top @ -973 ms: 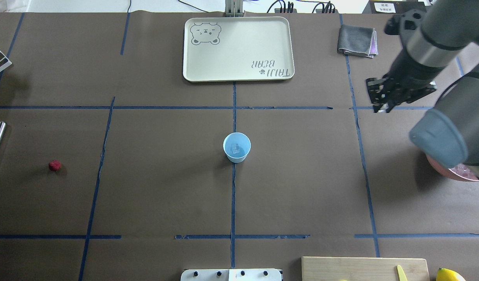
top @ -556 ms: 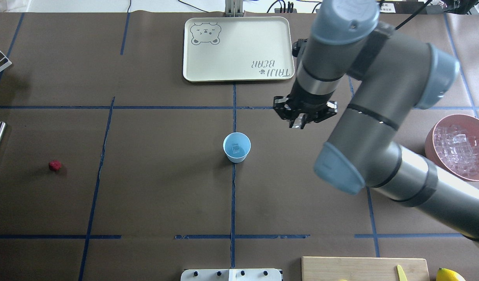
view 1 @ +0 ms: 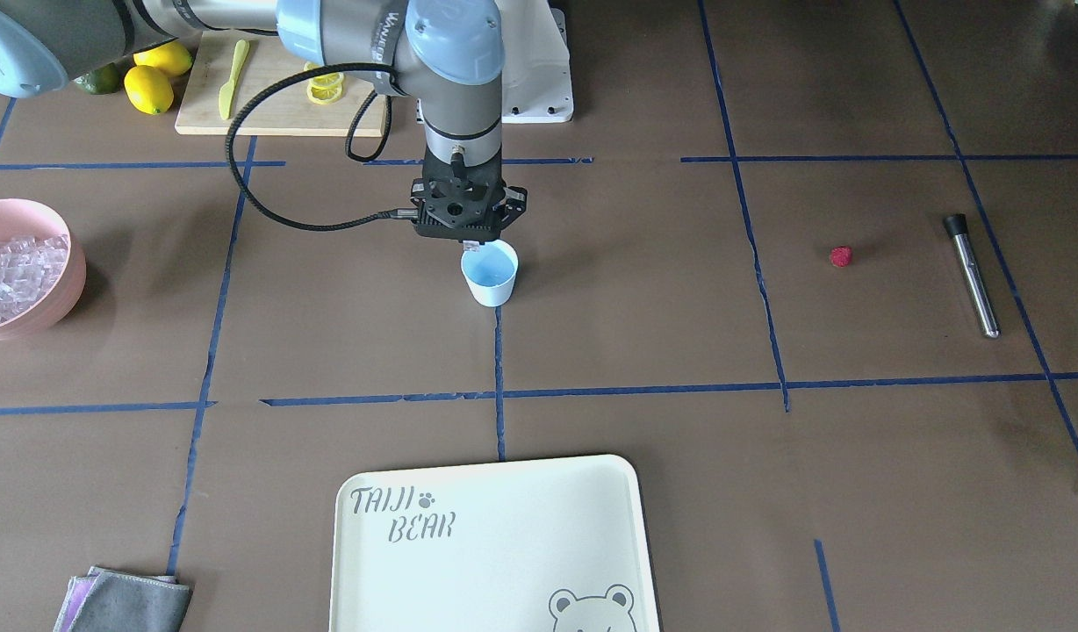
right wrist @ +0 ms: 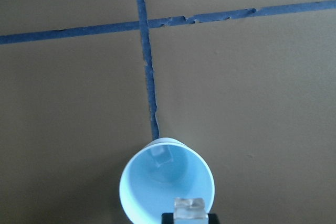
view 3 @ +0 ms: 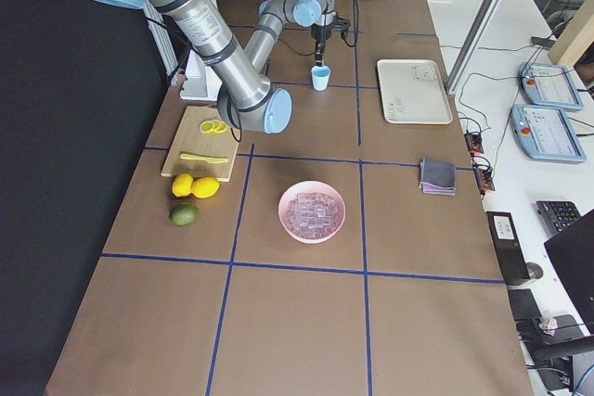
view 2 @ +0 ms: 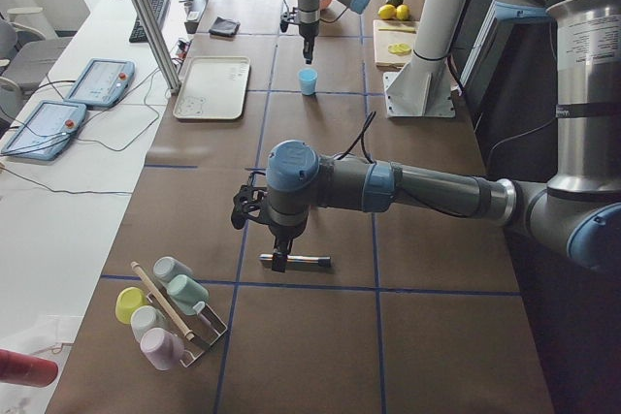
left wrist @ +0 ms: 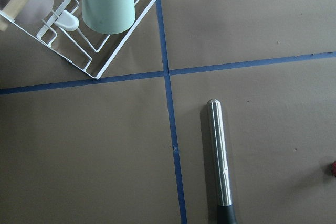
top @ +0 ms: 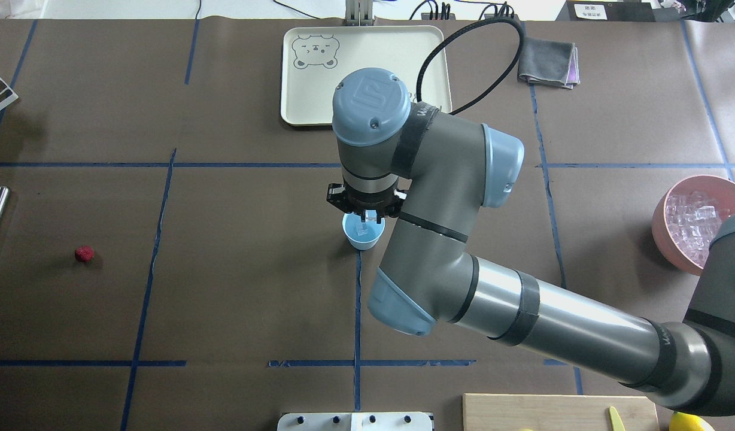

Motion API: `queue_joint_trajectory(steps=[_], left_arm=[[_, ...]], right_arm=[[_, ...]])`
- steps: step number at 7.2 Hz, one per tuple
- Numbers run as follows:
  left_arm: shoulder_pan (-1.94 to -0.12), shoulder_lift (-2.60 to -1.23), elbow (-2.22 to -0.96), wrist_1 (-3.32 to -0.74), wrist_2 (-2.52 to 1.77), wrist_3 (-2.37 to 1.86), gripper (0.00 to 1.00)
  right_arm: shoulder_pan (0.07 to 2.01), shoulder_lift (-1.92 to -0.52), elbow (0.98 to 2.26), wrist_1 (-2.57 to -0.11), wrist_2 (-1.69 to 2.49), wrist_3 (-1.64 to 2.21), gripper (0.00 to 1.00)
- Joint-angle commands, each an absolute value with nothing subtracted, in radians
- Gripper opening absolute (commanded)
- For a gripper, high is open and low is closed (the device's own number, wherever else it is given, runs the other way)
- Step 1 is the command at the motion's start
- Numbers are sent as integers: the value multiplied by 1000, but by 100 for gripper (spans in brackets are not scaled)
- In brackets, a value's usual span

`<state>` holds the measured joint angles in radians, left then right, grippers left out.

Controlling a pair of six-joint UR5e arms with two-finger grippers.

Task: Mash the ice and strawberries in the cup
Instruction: 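Carry the ice cube with the right gripper over the cup, then open the right gripper to drop the ice cube into the cup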

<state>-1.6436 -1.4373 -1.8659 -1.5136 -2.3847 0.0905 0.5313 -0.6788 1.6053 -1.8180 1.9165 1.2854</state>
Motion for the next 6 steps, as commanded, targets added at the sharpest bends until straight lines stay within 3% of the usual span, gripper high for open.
queue_joint_trajectory(steps=[1, 4, 5, 6], left_arm=[[-1643, -1437, -1864, -1514, -2385, 91, 100], [-1643, -1437, -1867, -1514, -2385, 91, 100], [-1644, -1437, -1870, -1514, -2385, 91, 100], [-1644, -1437, -1873, -1514, -2385, 91, 100]], right_arm=[[525, -646, 1548, -1804, 1910, 1290, 1], [525, -646, 1543, -1804, 1910, 1290, 7], [525, -644, 1543, -1804, 1910, 1290, 16], [525, -644, 1543, -1804, 1910, 1289, 36]])
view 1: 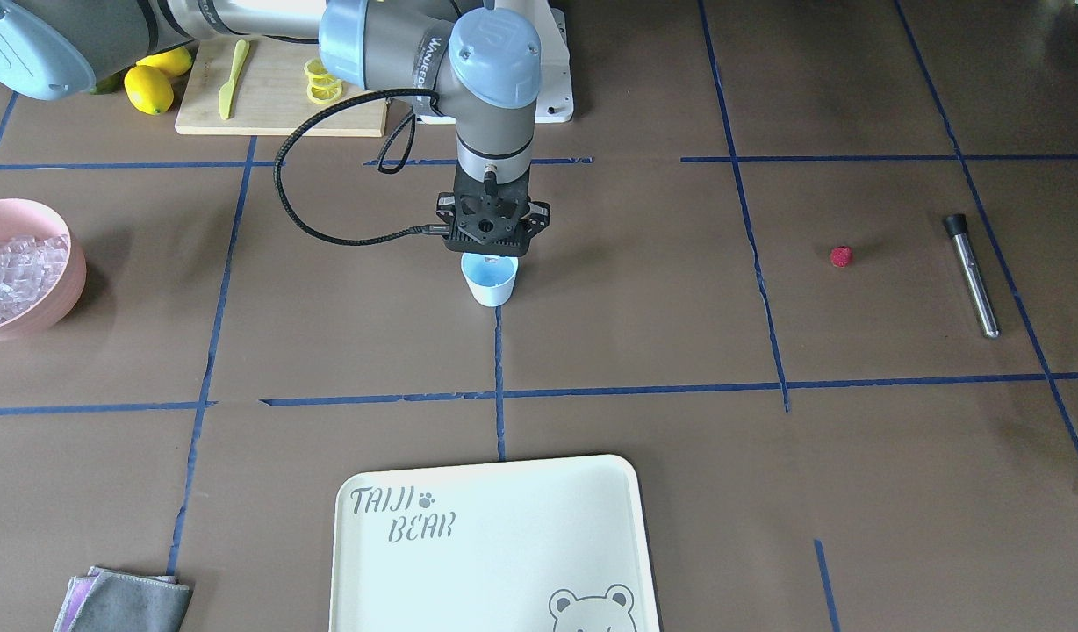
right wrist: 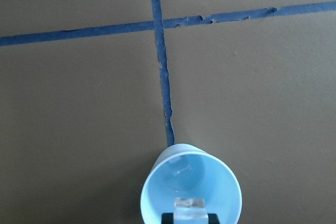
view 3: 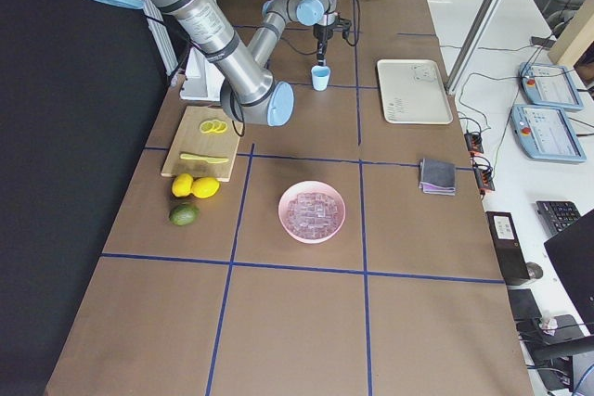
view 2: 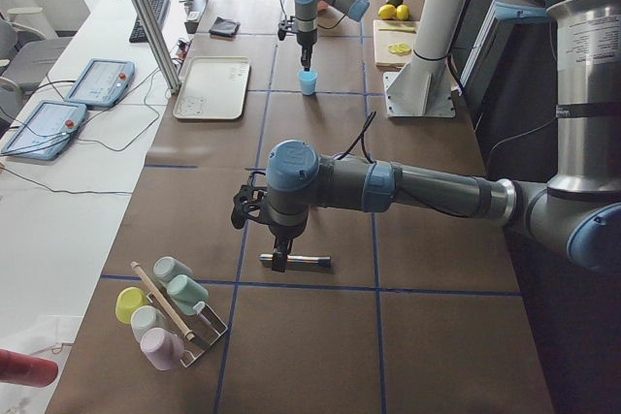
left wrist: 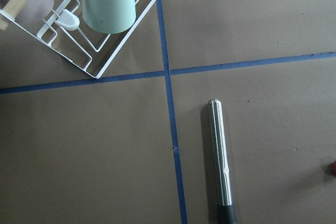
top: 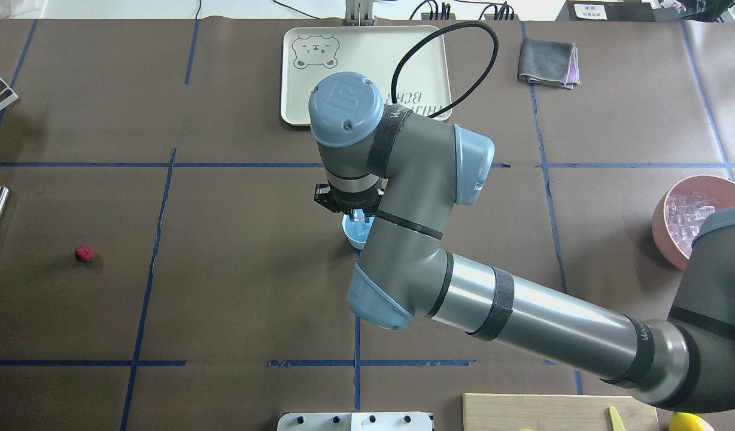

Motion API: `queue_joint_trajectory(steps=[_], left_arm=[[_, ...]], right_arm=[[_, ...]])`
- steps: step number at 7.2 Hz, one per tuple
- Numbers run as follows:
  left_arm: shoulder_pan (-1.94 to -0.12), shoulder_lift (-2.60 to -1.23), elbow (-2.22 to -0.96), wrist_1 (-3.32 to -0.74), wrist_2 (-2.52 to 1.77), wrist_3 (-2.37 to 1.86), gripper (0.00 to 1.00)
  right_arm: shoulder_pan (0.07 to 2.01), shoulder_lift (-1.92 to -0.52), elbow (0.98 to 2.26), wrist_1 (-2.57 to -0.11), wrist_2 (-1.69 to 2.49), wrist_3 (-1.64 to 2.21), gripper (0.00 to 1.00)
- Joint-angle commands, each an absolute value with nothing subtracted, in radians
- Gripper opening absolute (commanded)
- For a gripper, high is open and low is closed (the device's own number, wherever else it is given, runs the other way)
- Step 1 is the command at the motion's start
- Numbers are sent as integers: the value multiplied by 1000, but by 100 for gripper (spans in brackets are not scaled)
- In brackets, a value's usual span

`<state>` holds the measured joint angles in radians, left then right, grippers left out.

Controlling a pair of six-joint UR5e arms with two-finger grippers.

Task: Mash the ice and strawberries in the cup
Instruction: 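Open the right gripper to drop the ice cube into the cup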

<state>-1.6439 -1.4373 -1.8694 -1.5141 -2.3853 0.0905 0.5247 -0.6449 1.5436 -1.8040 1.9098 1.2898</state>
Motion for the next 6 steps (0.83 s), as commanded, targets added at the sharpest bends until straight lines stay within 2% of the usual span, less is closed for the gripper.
queue_joint_trajectory(steps=[1, 6], left_arm=[[-1644, -1437, -1873, -1514, -2385, 91, 100], [-1644, -1437, -1875, -1514, -2385, 91, 100]], right_arm=[[525, -644, 1543, -1804, 1910, 1289, 55], [525, -646, 1546, -1804, 1911, 1287, 68]])
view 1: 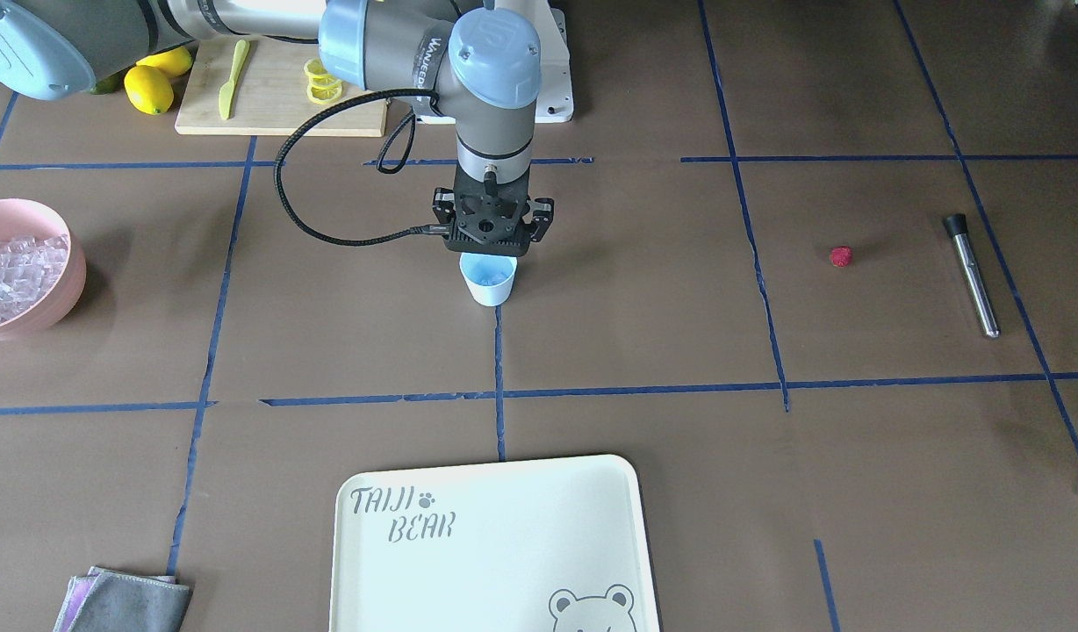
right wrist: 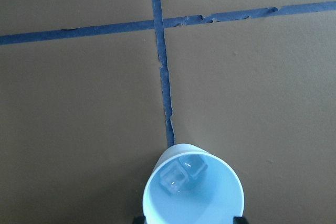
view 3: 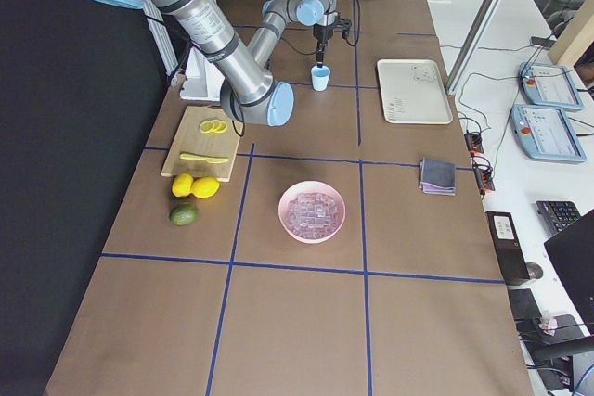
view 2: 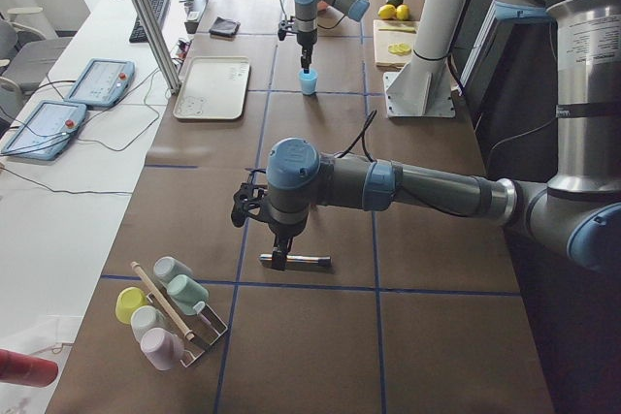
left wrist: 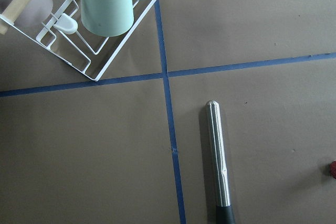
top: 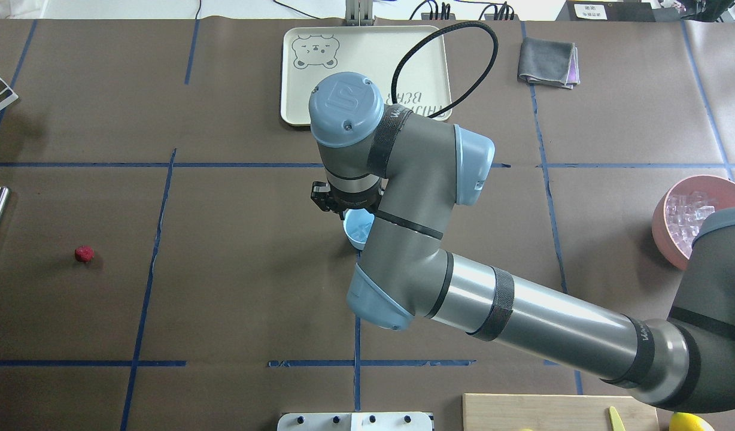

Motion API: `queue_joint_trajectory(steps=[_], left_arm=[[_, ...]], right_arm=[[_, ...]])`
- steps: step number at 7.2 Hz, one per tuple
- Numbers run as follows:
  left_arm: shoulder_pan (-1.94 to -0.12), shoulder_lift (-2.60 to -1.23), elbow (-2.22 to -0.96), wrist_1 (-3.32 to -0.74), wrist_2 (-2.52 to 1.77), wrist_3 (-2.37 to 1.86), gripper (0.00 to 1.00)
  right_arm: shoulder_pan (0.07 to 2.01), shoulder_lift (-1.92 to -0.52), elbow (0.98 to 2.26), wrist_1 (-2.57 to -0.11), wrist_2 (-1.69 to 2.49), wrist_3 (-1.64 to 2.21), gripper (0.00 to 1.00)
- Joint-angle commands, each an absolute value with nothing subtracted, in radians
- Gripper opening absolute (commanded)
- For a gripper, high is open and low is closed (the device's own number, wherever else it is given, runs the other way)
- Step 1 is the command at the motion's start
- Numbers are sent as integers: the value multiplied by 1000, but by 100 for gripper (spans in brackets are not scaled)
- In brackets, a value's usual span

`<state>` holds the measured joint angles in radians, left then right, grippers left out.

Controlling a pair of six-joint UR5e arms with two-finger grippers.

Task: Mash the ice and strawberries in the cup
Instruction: 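Open the right gripper to drop the ice cube into the cup, then move the right gripper back toward the pink bowl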

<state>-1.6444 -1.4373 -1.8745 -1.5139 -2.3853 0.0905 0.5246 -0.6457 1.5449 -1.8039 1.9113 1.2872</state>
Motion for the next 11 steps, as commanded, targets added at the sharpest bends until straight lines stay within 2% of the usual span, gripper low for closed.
queue_joint_trajectory(steps=[1, 5, 6, 7, 10, 11], left_arm=[[-1644, -1437, -1875, -1514, -2385, 91, 100], [-1644, -1437, -1875, -1514, -2385, 91, 100], [-1644, -1437, -1875, -1514, -2385, 91, 100], [-1643, -1437, -1875, -1514, -2385, 91, 100], [-1644, -1437, -1887, -1514, -2385, 89, 100], [-1644, -1437, -1890, -1514, -2385, 89, 100]], right_arm=[[525, -647, 1549, -1804, 1911, 1287, 96], [526, -646, 1557, -1805, 1911, 1289, 99], [541, -659, 1603, -1809, 1913, 1289, 99], [582, -719, 1705, -1824, 1922, 1287, 99], [745, -1045, 2076, -1865, 1946, 1090, 99], [831, -1172, 2150, -1858, 2006, 990, 99]])
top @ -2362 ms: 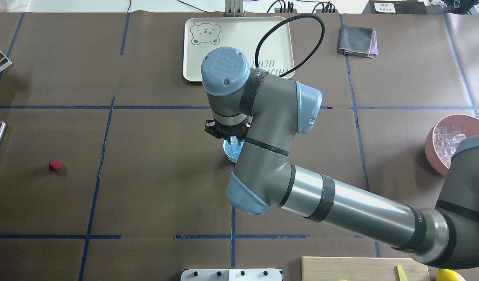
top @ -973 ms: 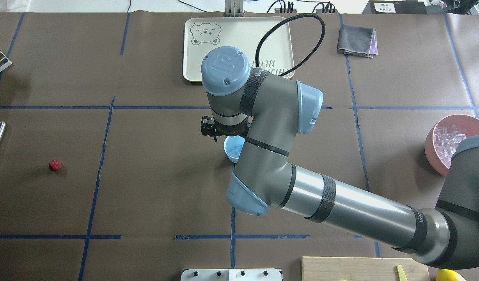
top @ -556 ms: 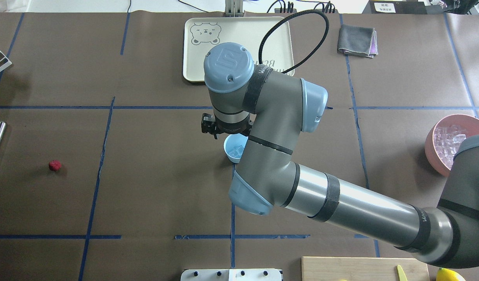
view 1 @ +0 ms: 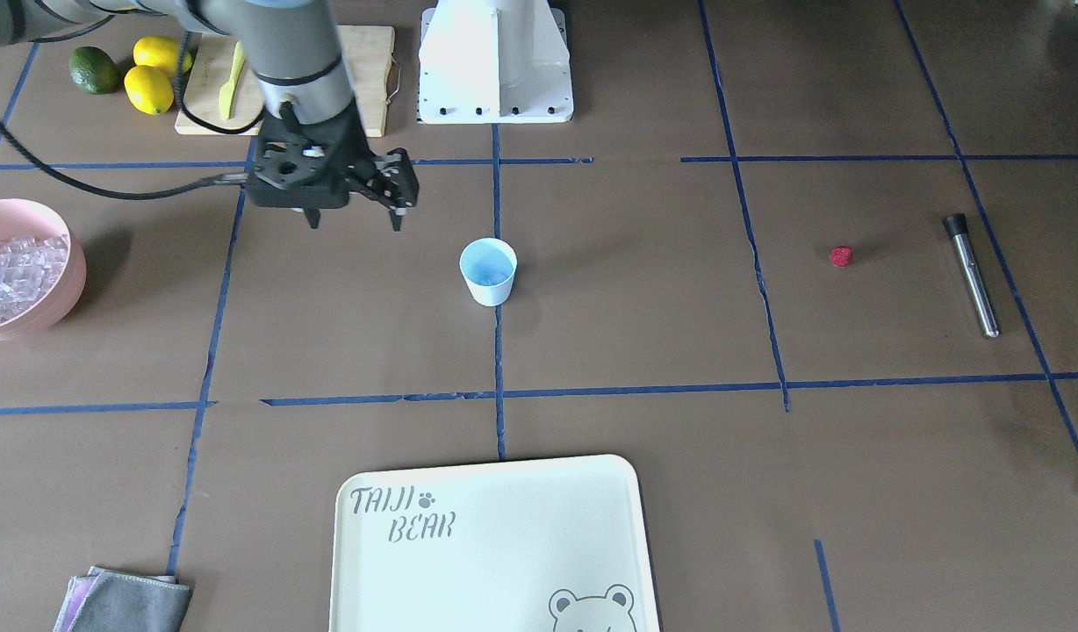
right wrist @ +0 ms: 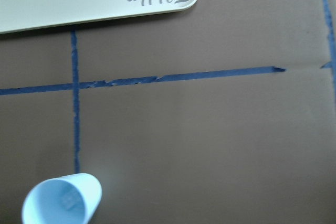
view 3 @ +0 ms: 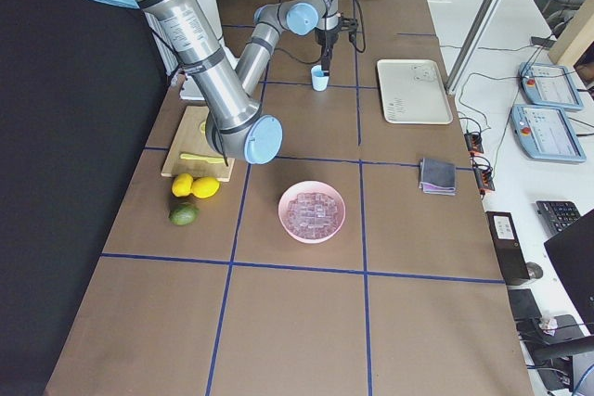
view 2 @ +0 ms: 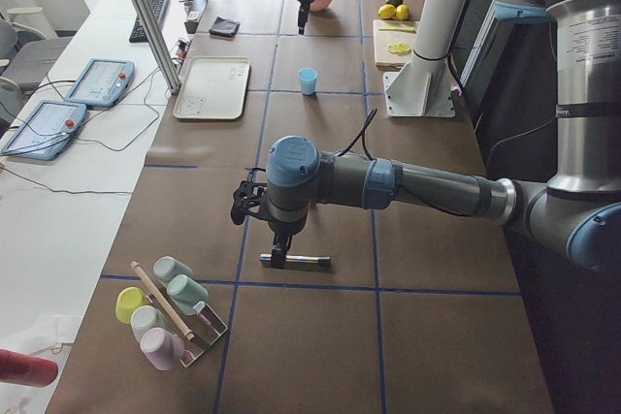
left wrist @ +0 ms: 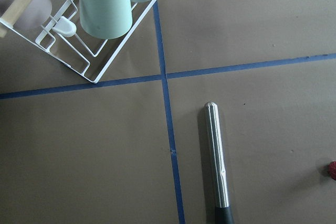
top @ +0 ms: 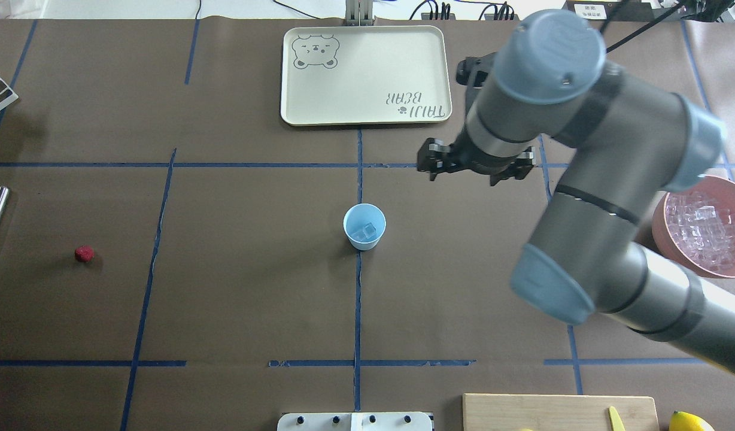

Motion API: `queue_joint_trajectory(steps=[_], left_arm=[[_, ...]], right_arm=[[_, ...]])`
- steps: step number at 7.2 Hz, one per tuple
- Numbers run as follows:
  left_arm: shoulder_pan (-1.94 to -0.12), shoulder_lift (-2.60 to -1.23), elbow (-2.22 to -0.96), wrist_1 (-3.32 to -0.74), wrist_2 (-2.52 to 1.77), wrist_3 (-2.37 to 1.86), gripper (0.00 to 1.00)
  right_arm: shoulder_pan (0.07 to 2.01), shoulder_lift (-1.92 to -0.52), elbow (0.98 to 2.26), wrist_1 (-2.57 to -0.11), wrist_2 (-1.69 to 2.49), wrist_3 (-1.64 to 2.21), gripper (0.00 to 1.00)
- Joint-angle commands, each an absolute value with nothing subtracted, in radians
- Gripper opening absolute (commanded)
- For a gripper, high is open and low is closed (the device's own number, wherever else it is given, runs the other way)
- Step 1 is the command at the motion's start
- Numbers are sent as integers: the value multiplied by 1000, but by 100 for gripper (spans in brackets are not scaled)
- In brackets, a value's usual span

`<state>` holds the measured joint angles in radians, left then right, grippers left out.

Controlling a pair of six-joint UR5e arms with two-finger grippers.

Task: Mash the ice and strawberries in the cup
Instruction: 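Move the right gripper back toward the pink bowl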

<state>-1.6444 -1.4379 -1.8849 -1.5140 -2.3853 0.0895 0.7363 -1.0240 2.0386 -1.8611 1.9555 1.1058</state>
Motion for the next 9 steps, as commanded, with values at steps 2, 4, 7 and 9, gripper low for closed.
queue_joint_trajectory(steps=[2, 4, 7, 9], left_arm=[[-1644, -1436, -1901, -1513, -2387, 89, 100], [-1646, -1434, -1902, -1513, -2387, 89, 100], [-1646, -1434, -1904, -1513, -2387, 89, 100], [-1644, -1434, -1905, -1513, -2387, 89, 100]], right_arm=[[990, -1380, 2218, -1839, 2083, 792, 99], [1092, -1574, 2183, -1635, 2164, 686, 99], [1094, -1744, 1990, -1259, 2167, 669, 99], [1091, -1735, 1877, -1220, 2164, 664, 99]])
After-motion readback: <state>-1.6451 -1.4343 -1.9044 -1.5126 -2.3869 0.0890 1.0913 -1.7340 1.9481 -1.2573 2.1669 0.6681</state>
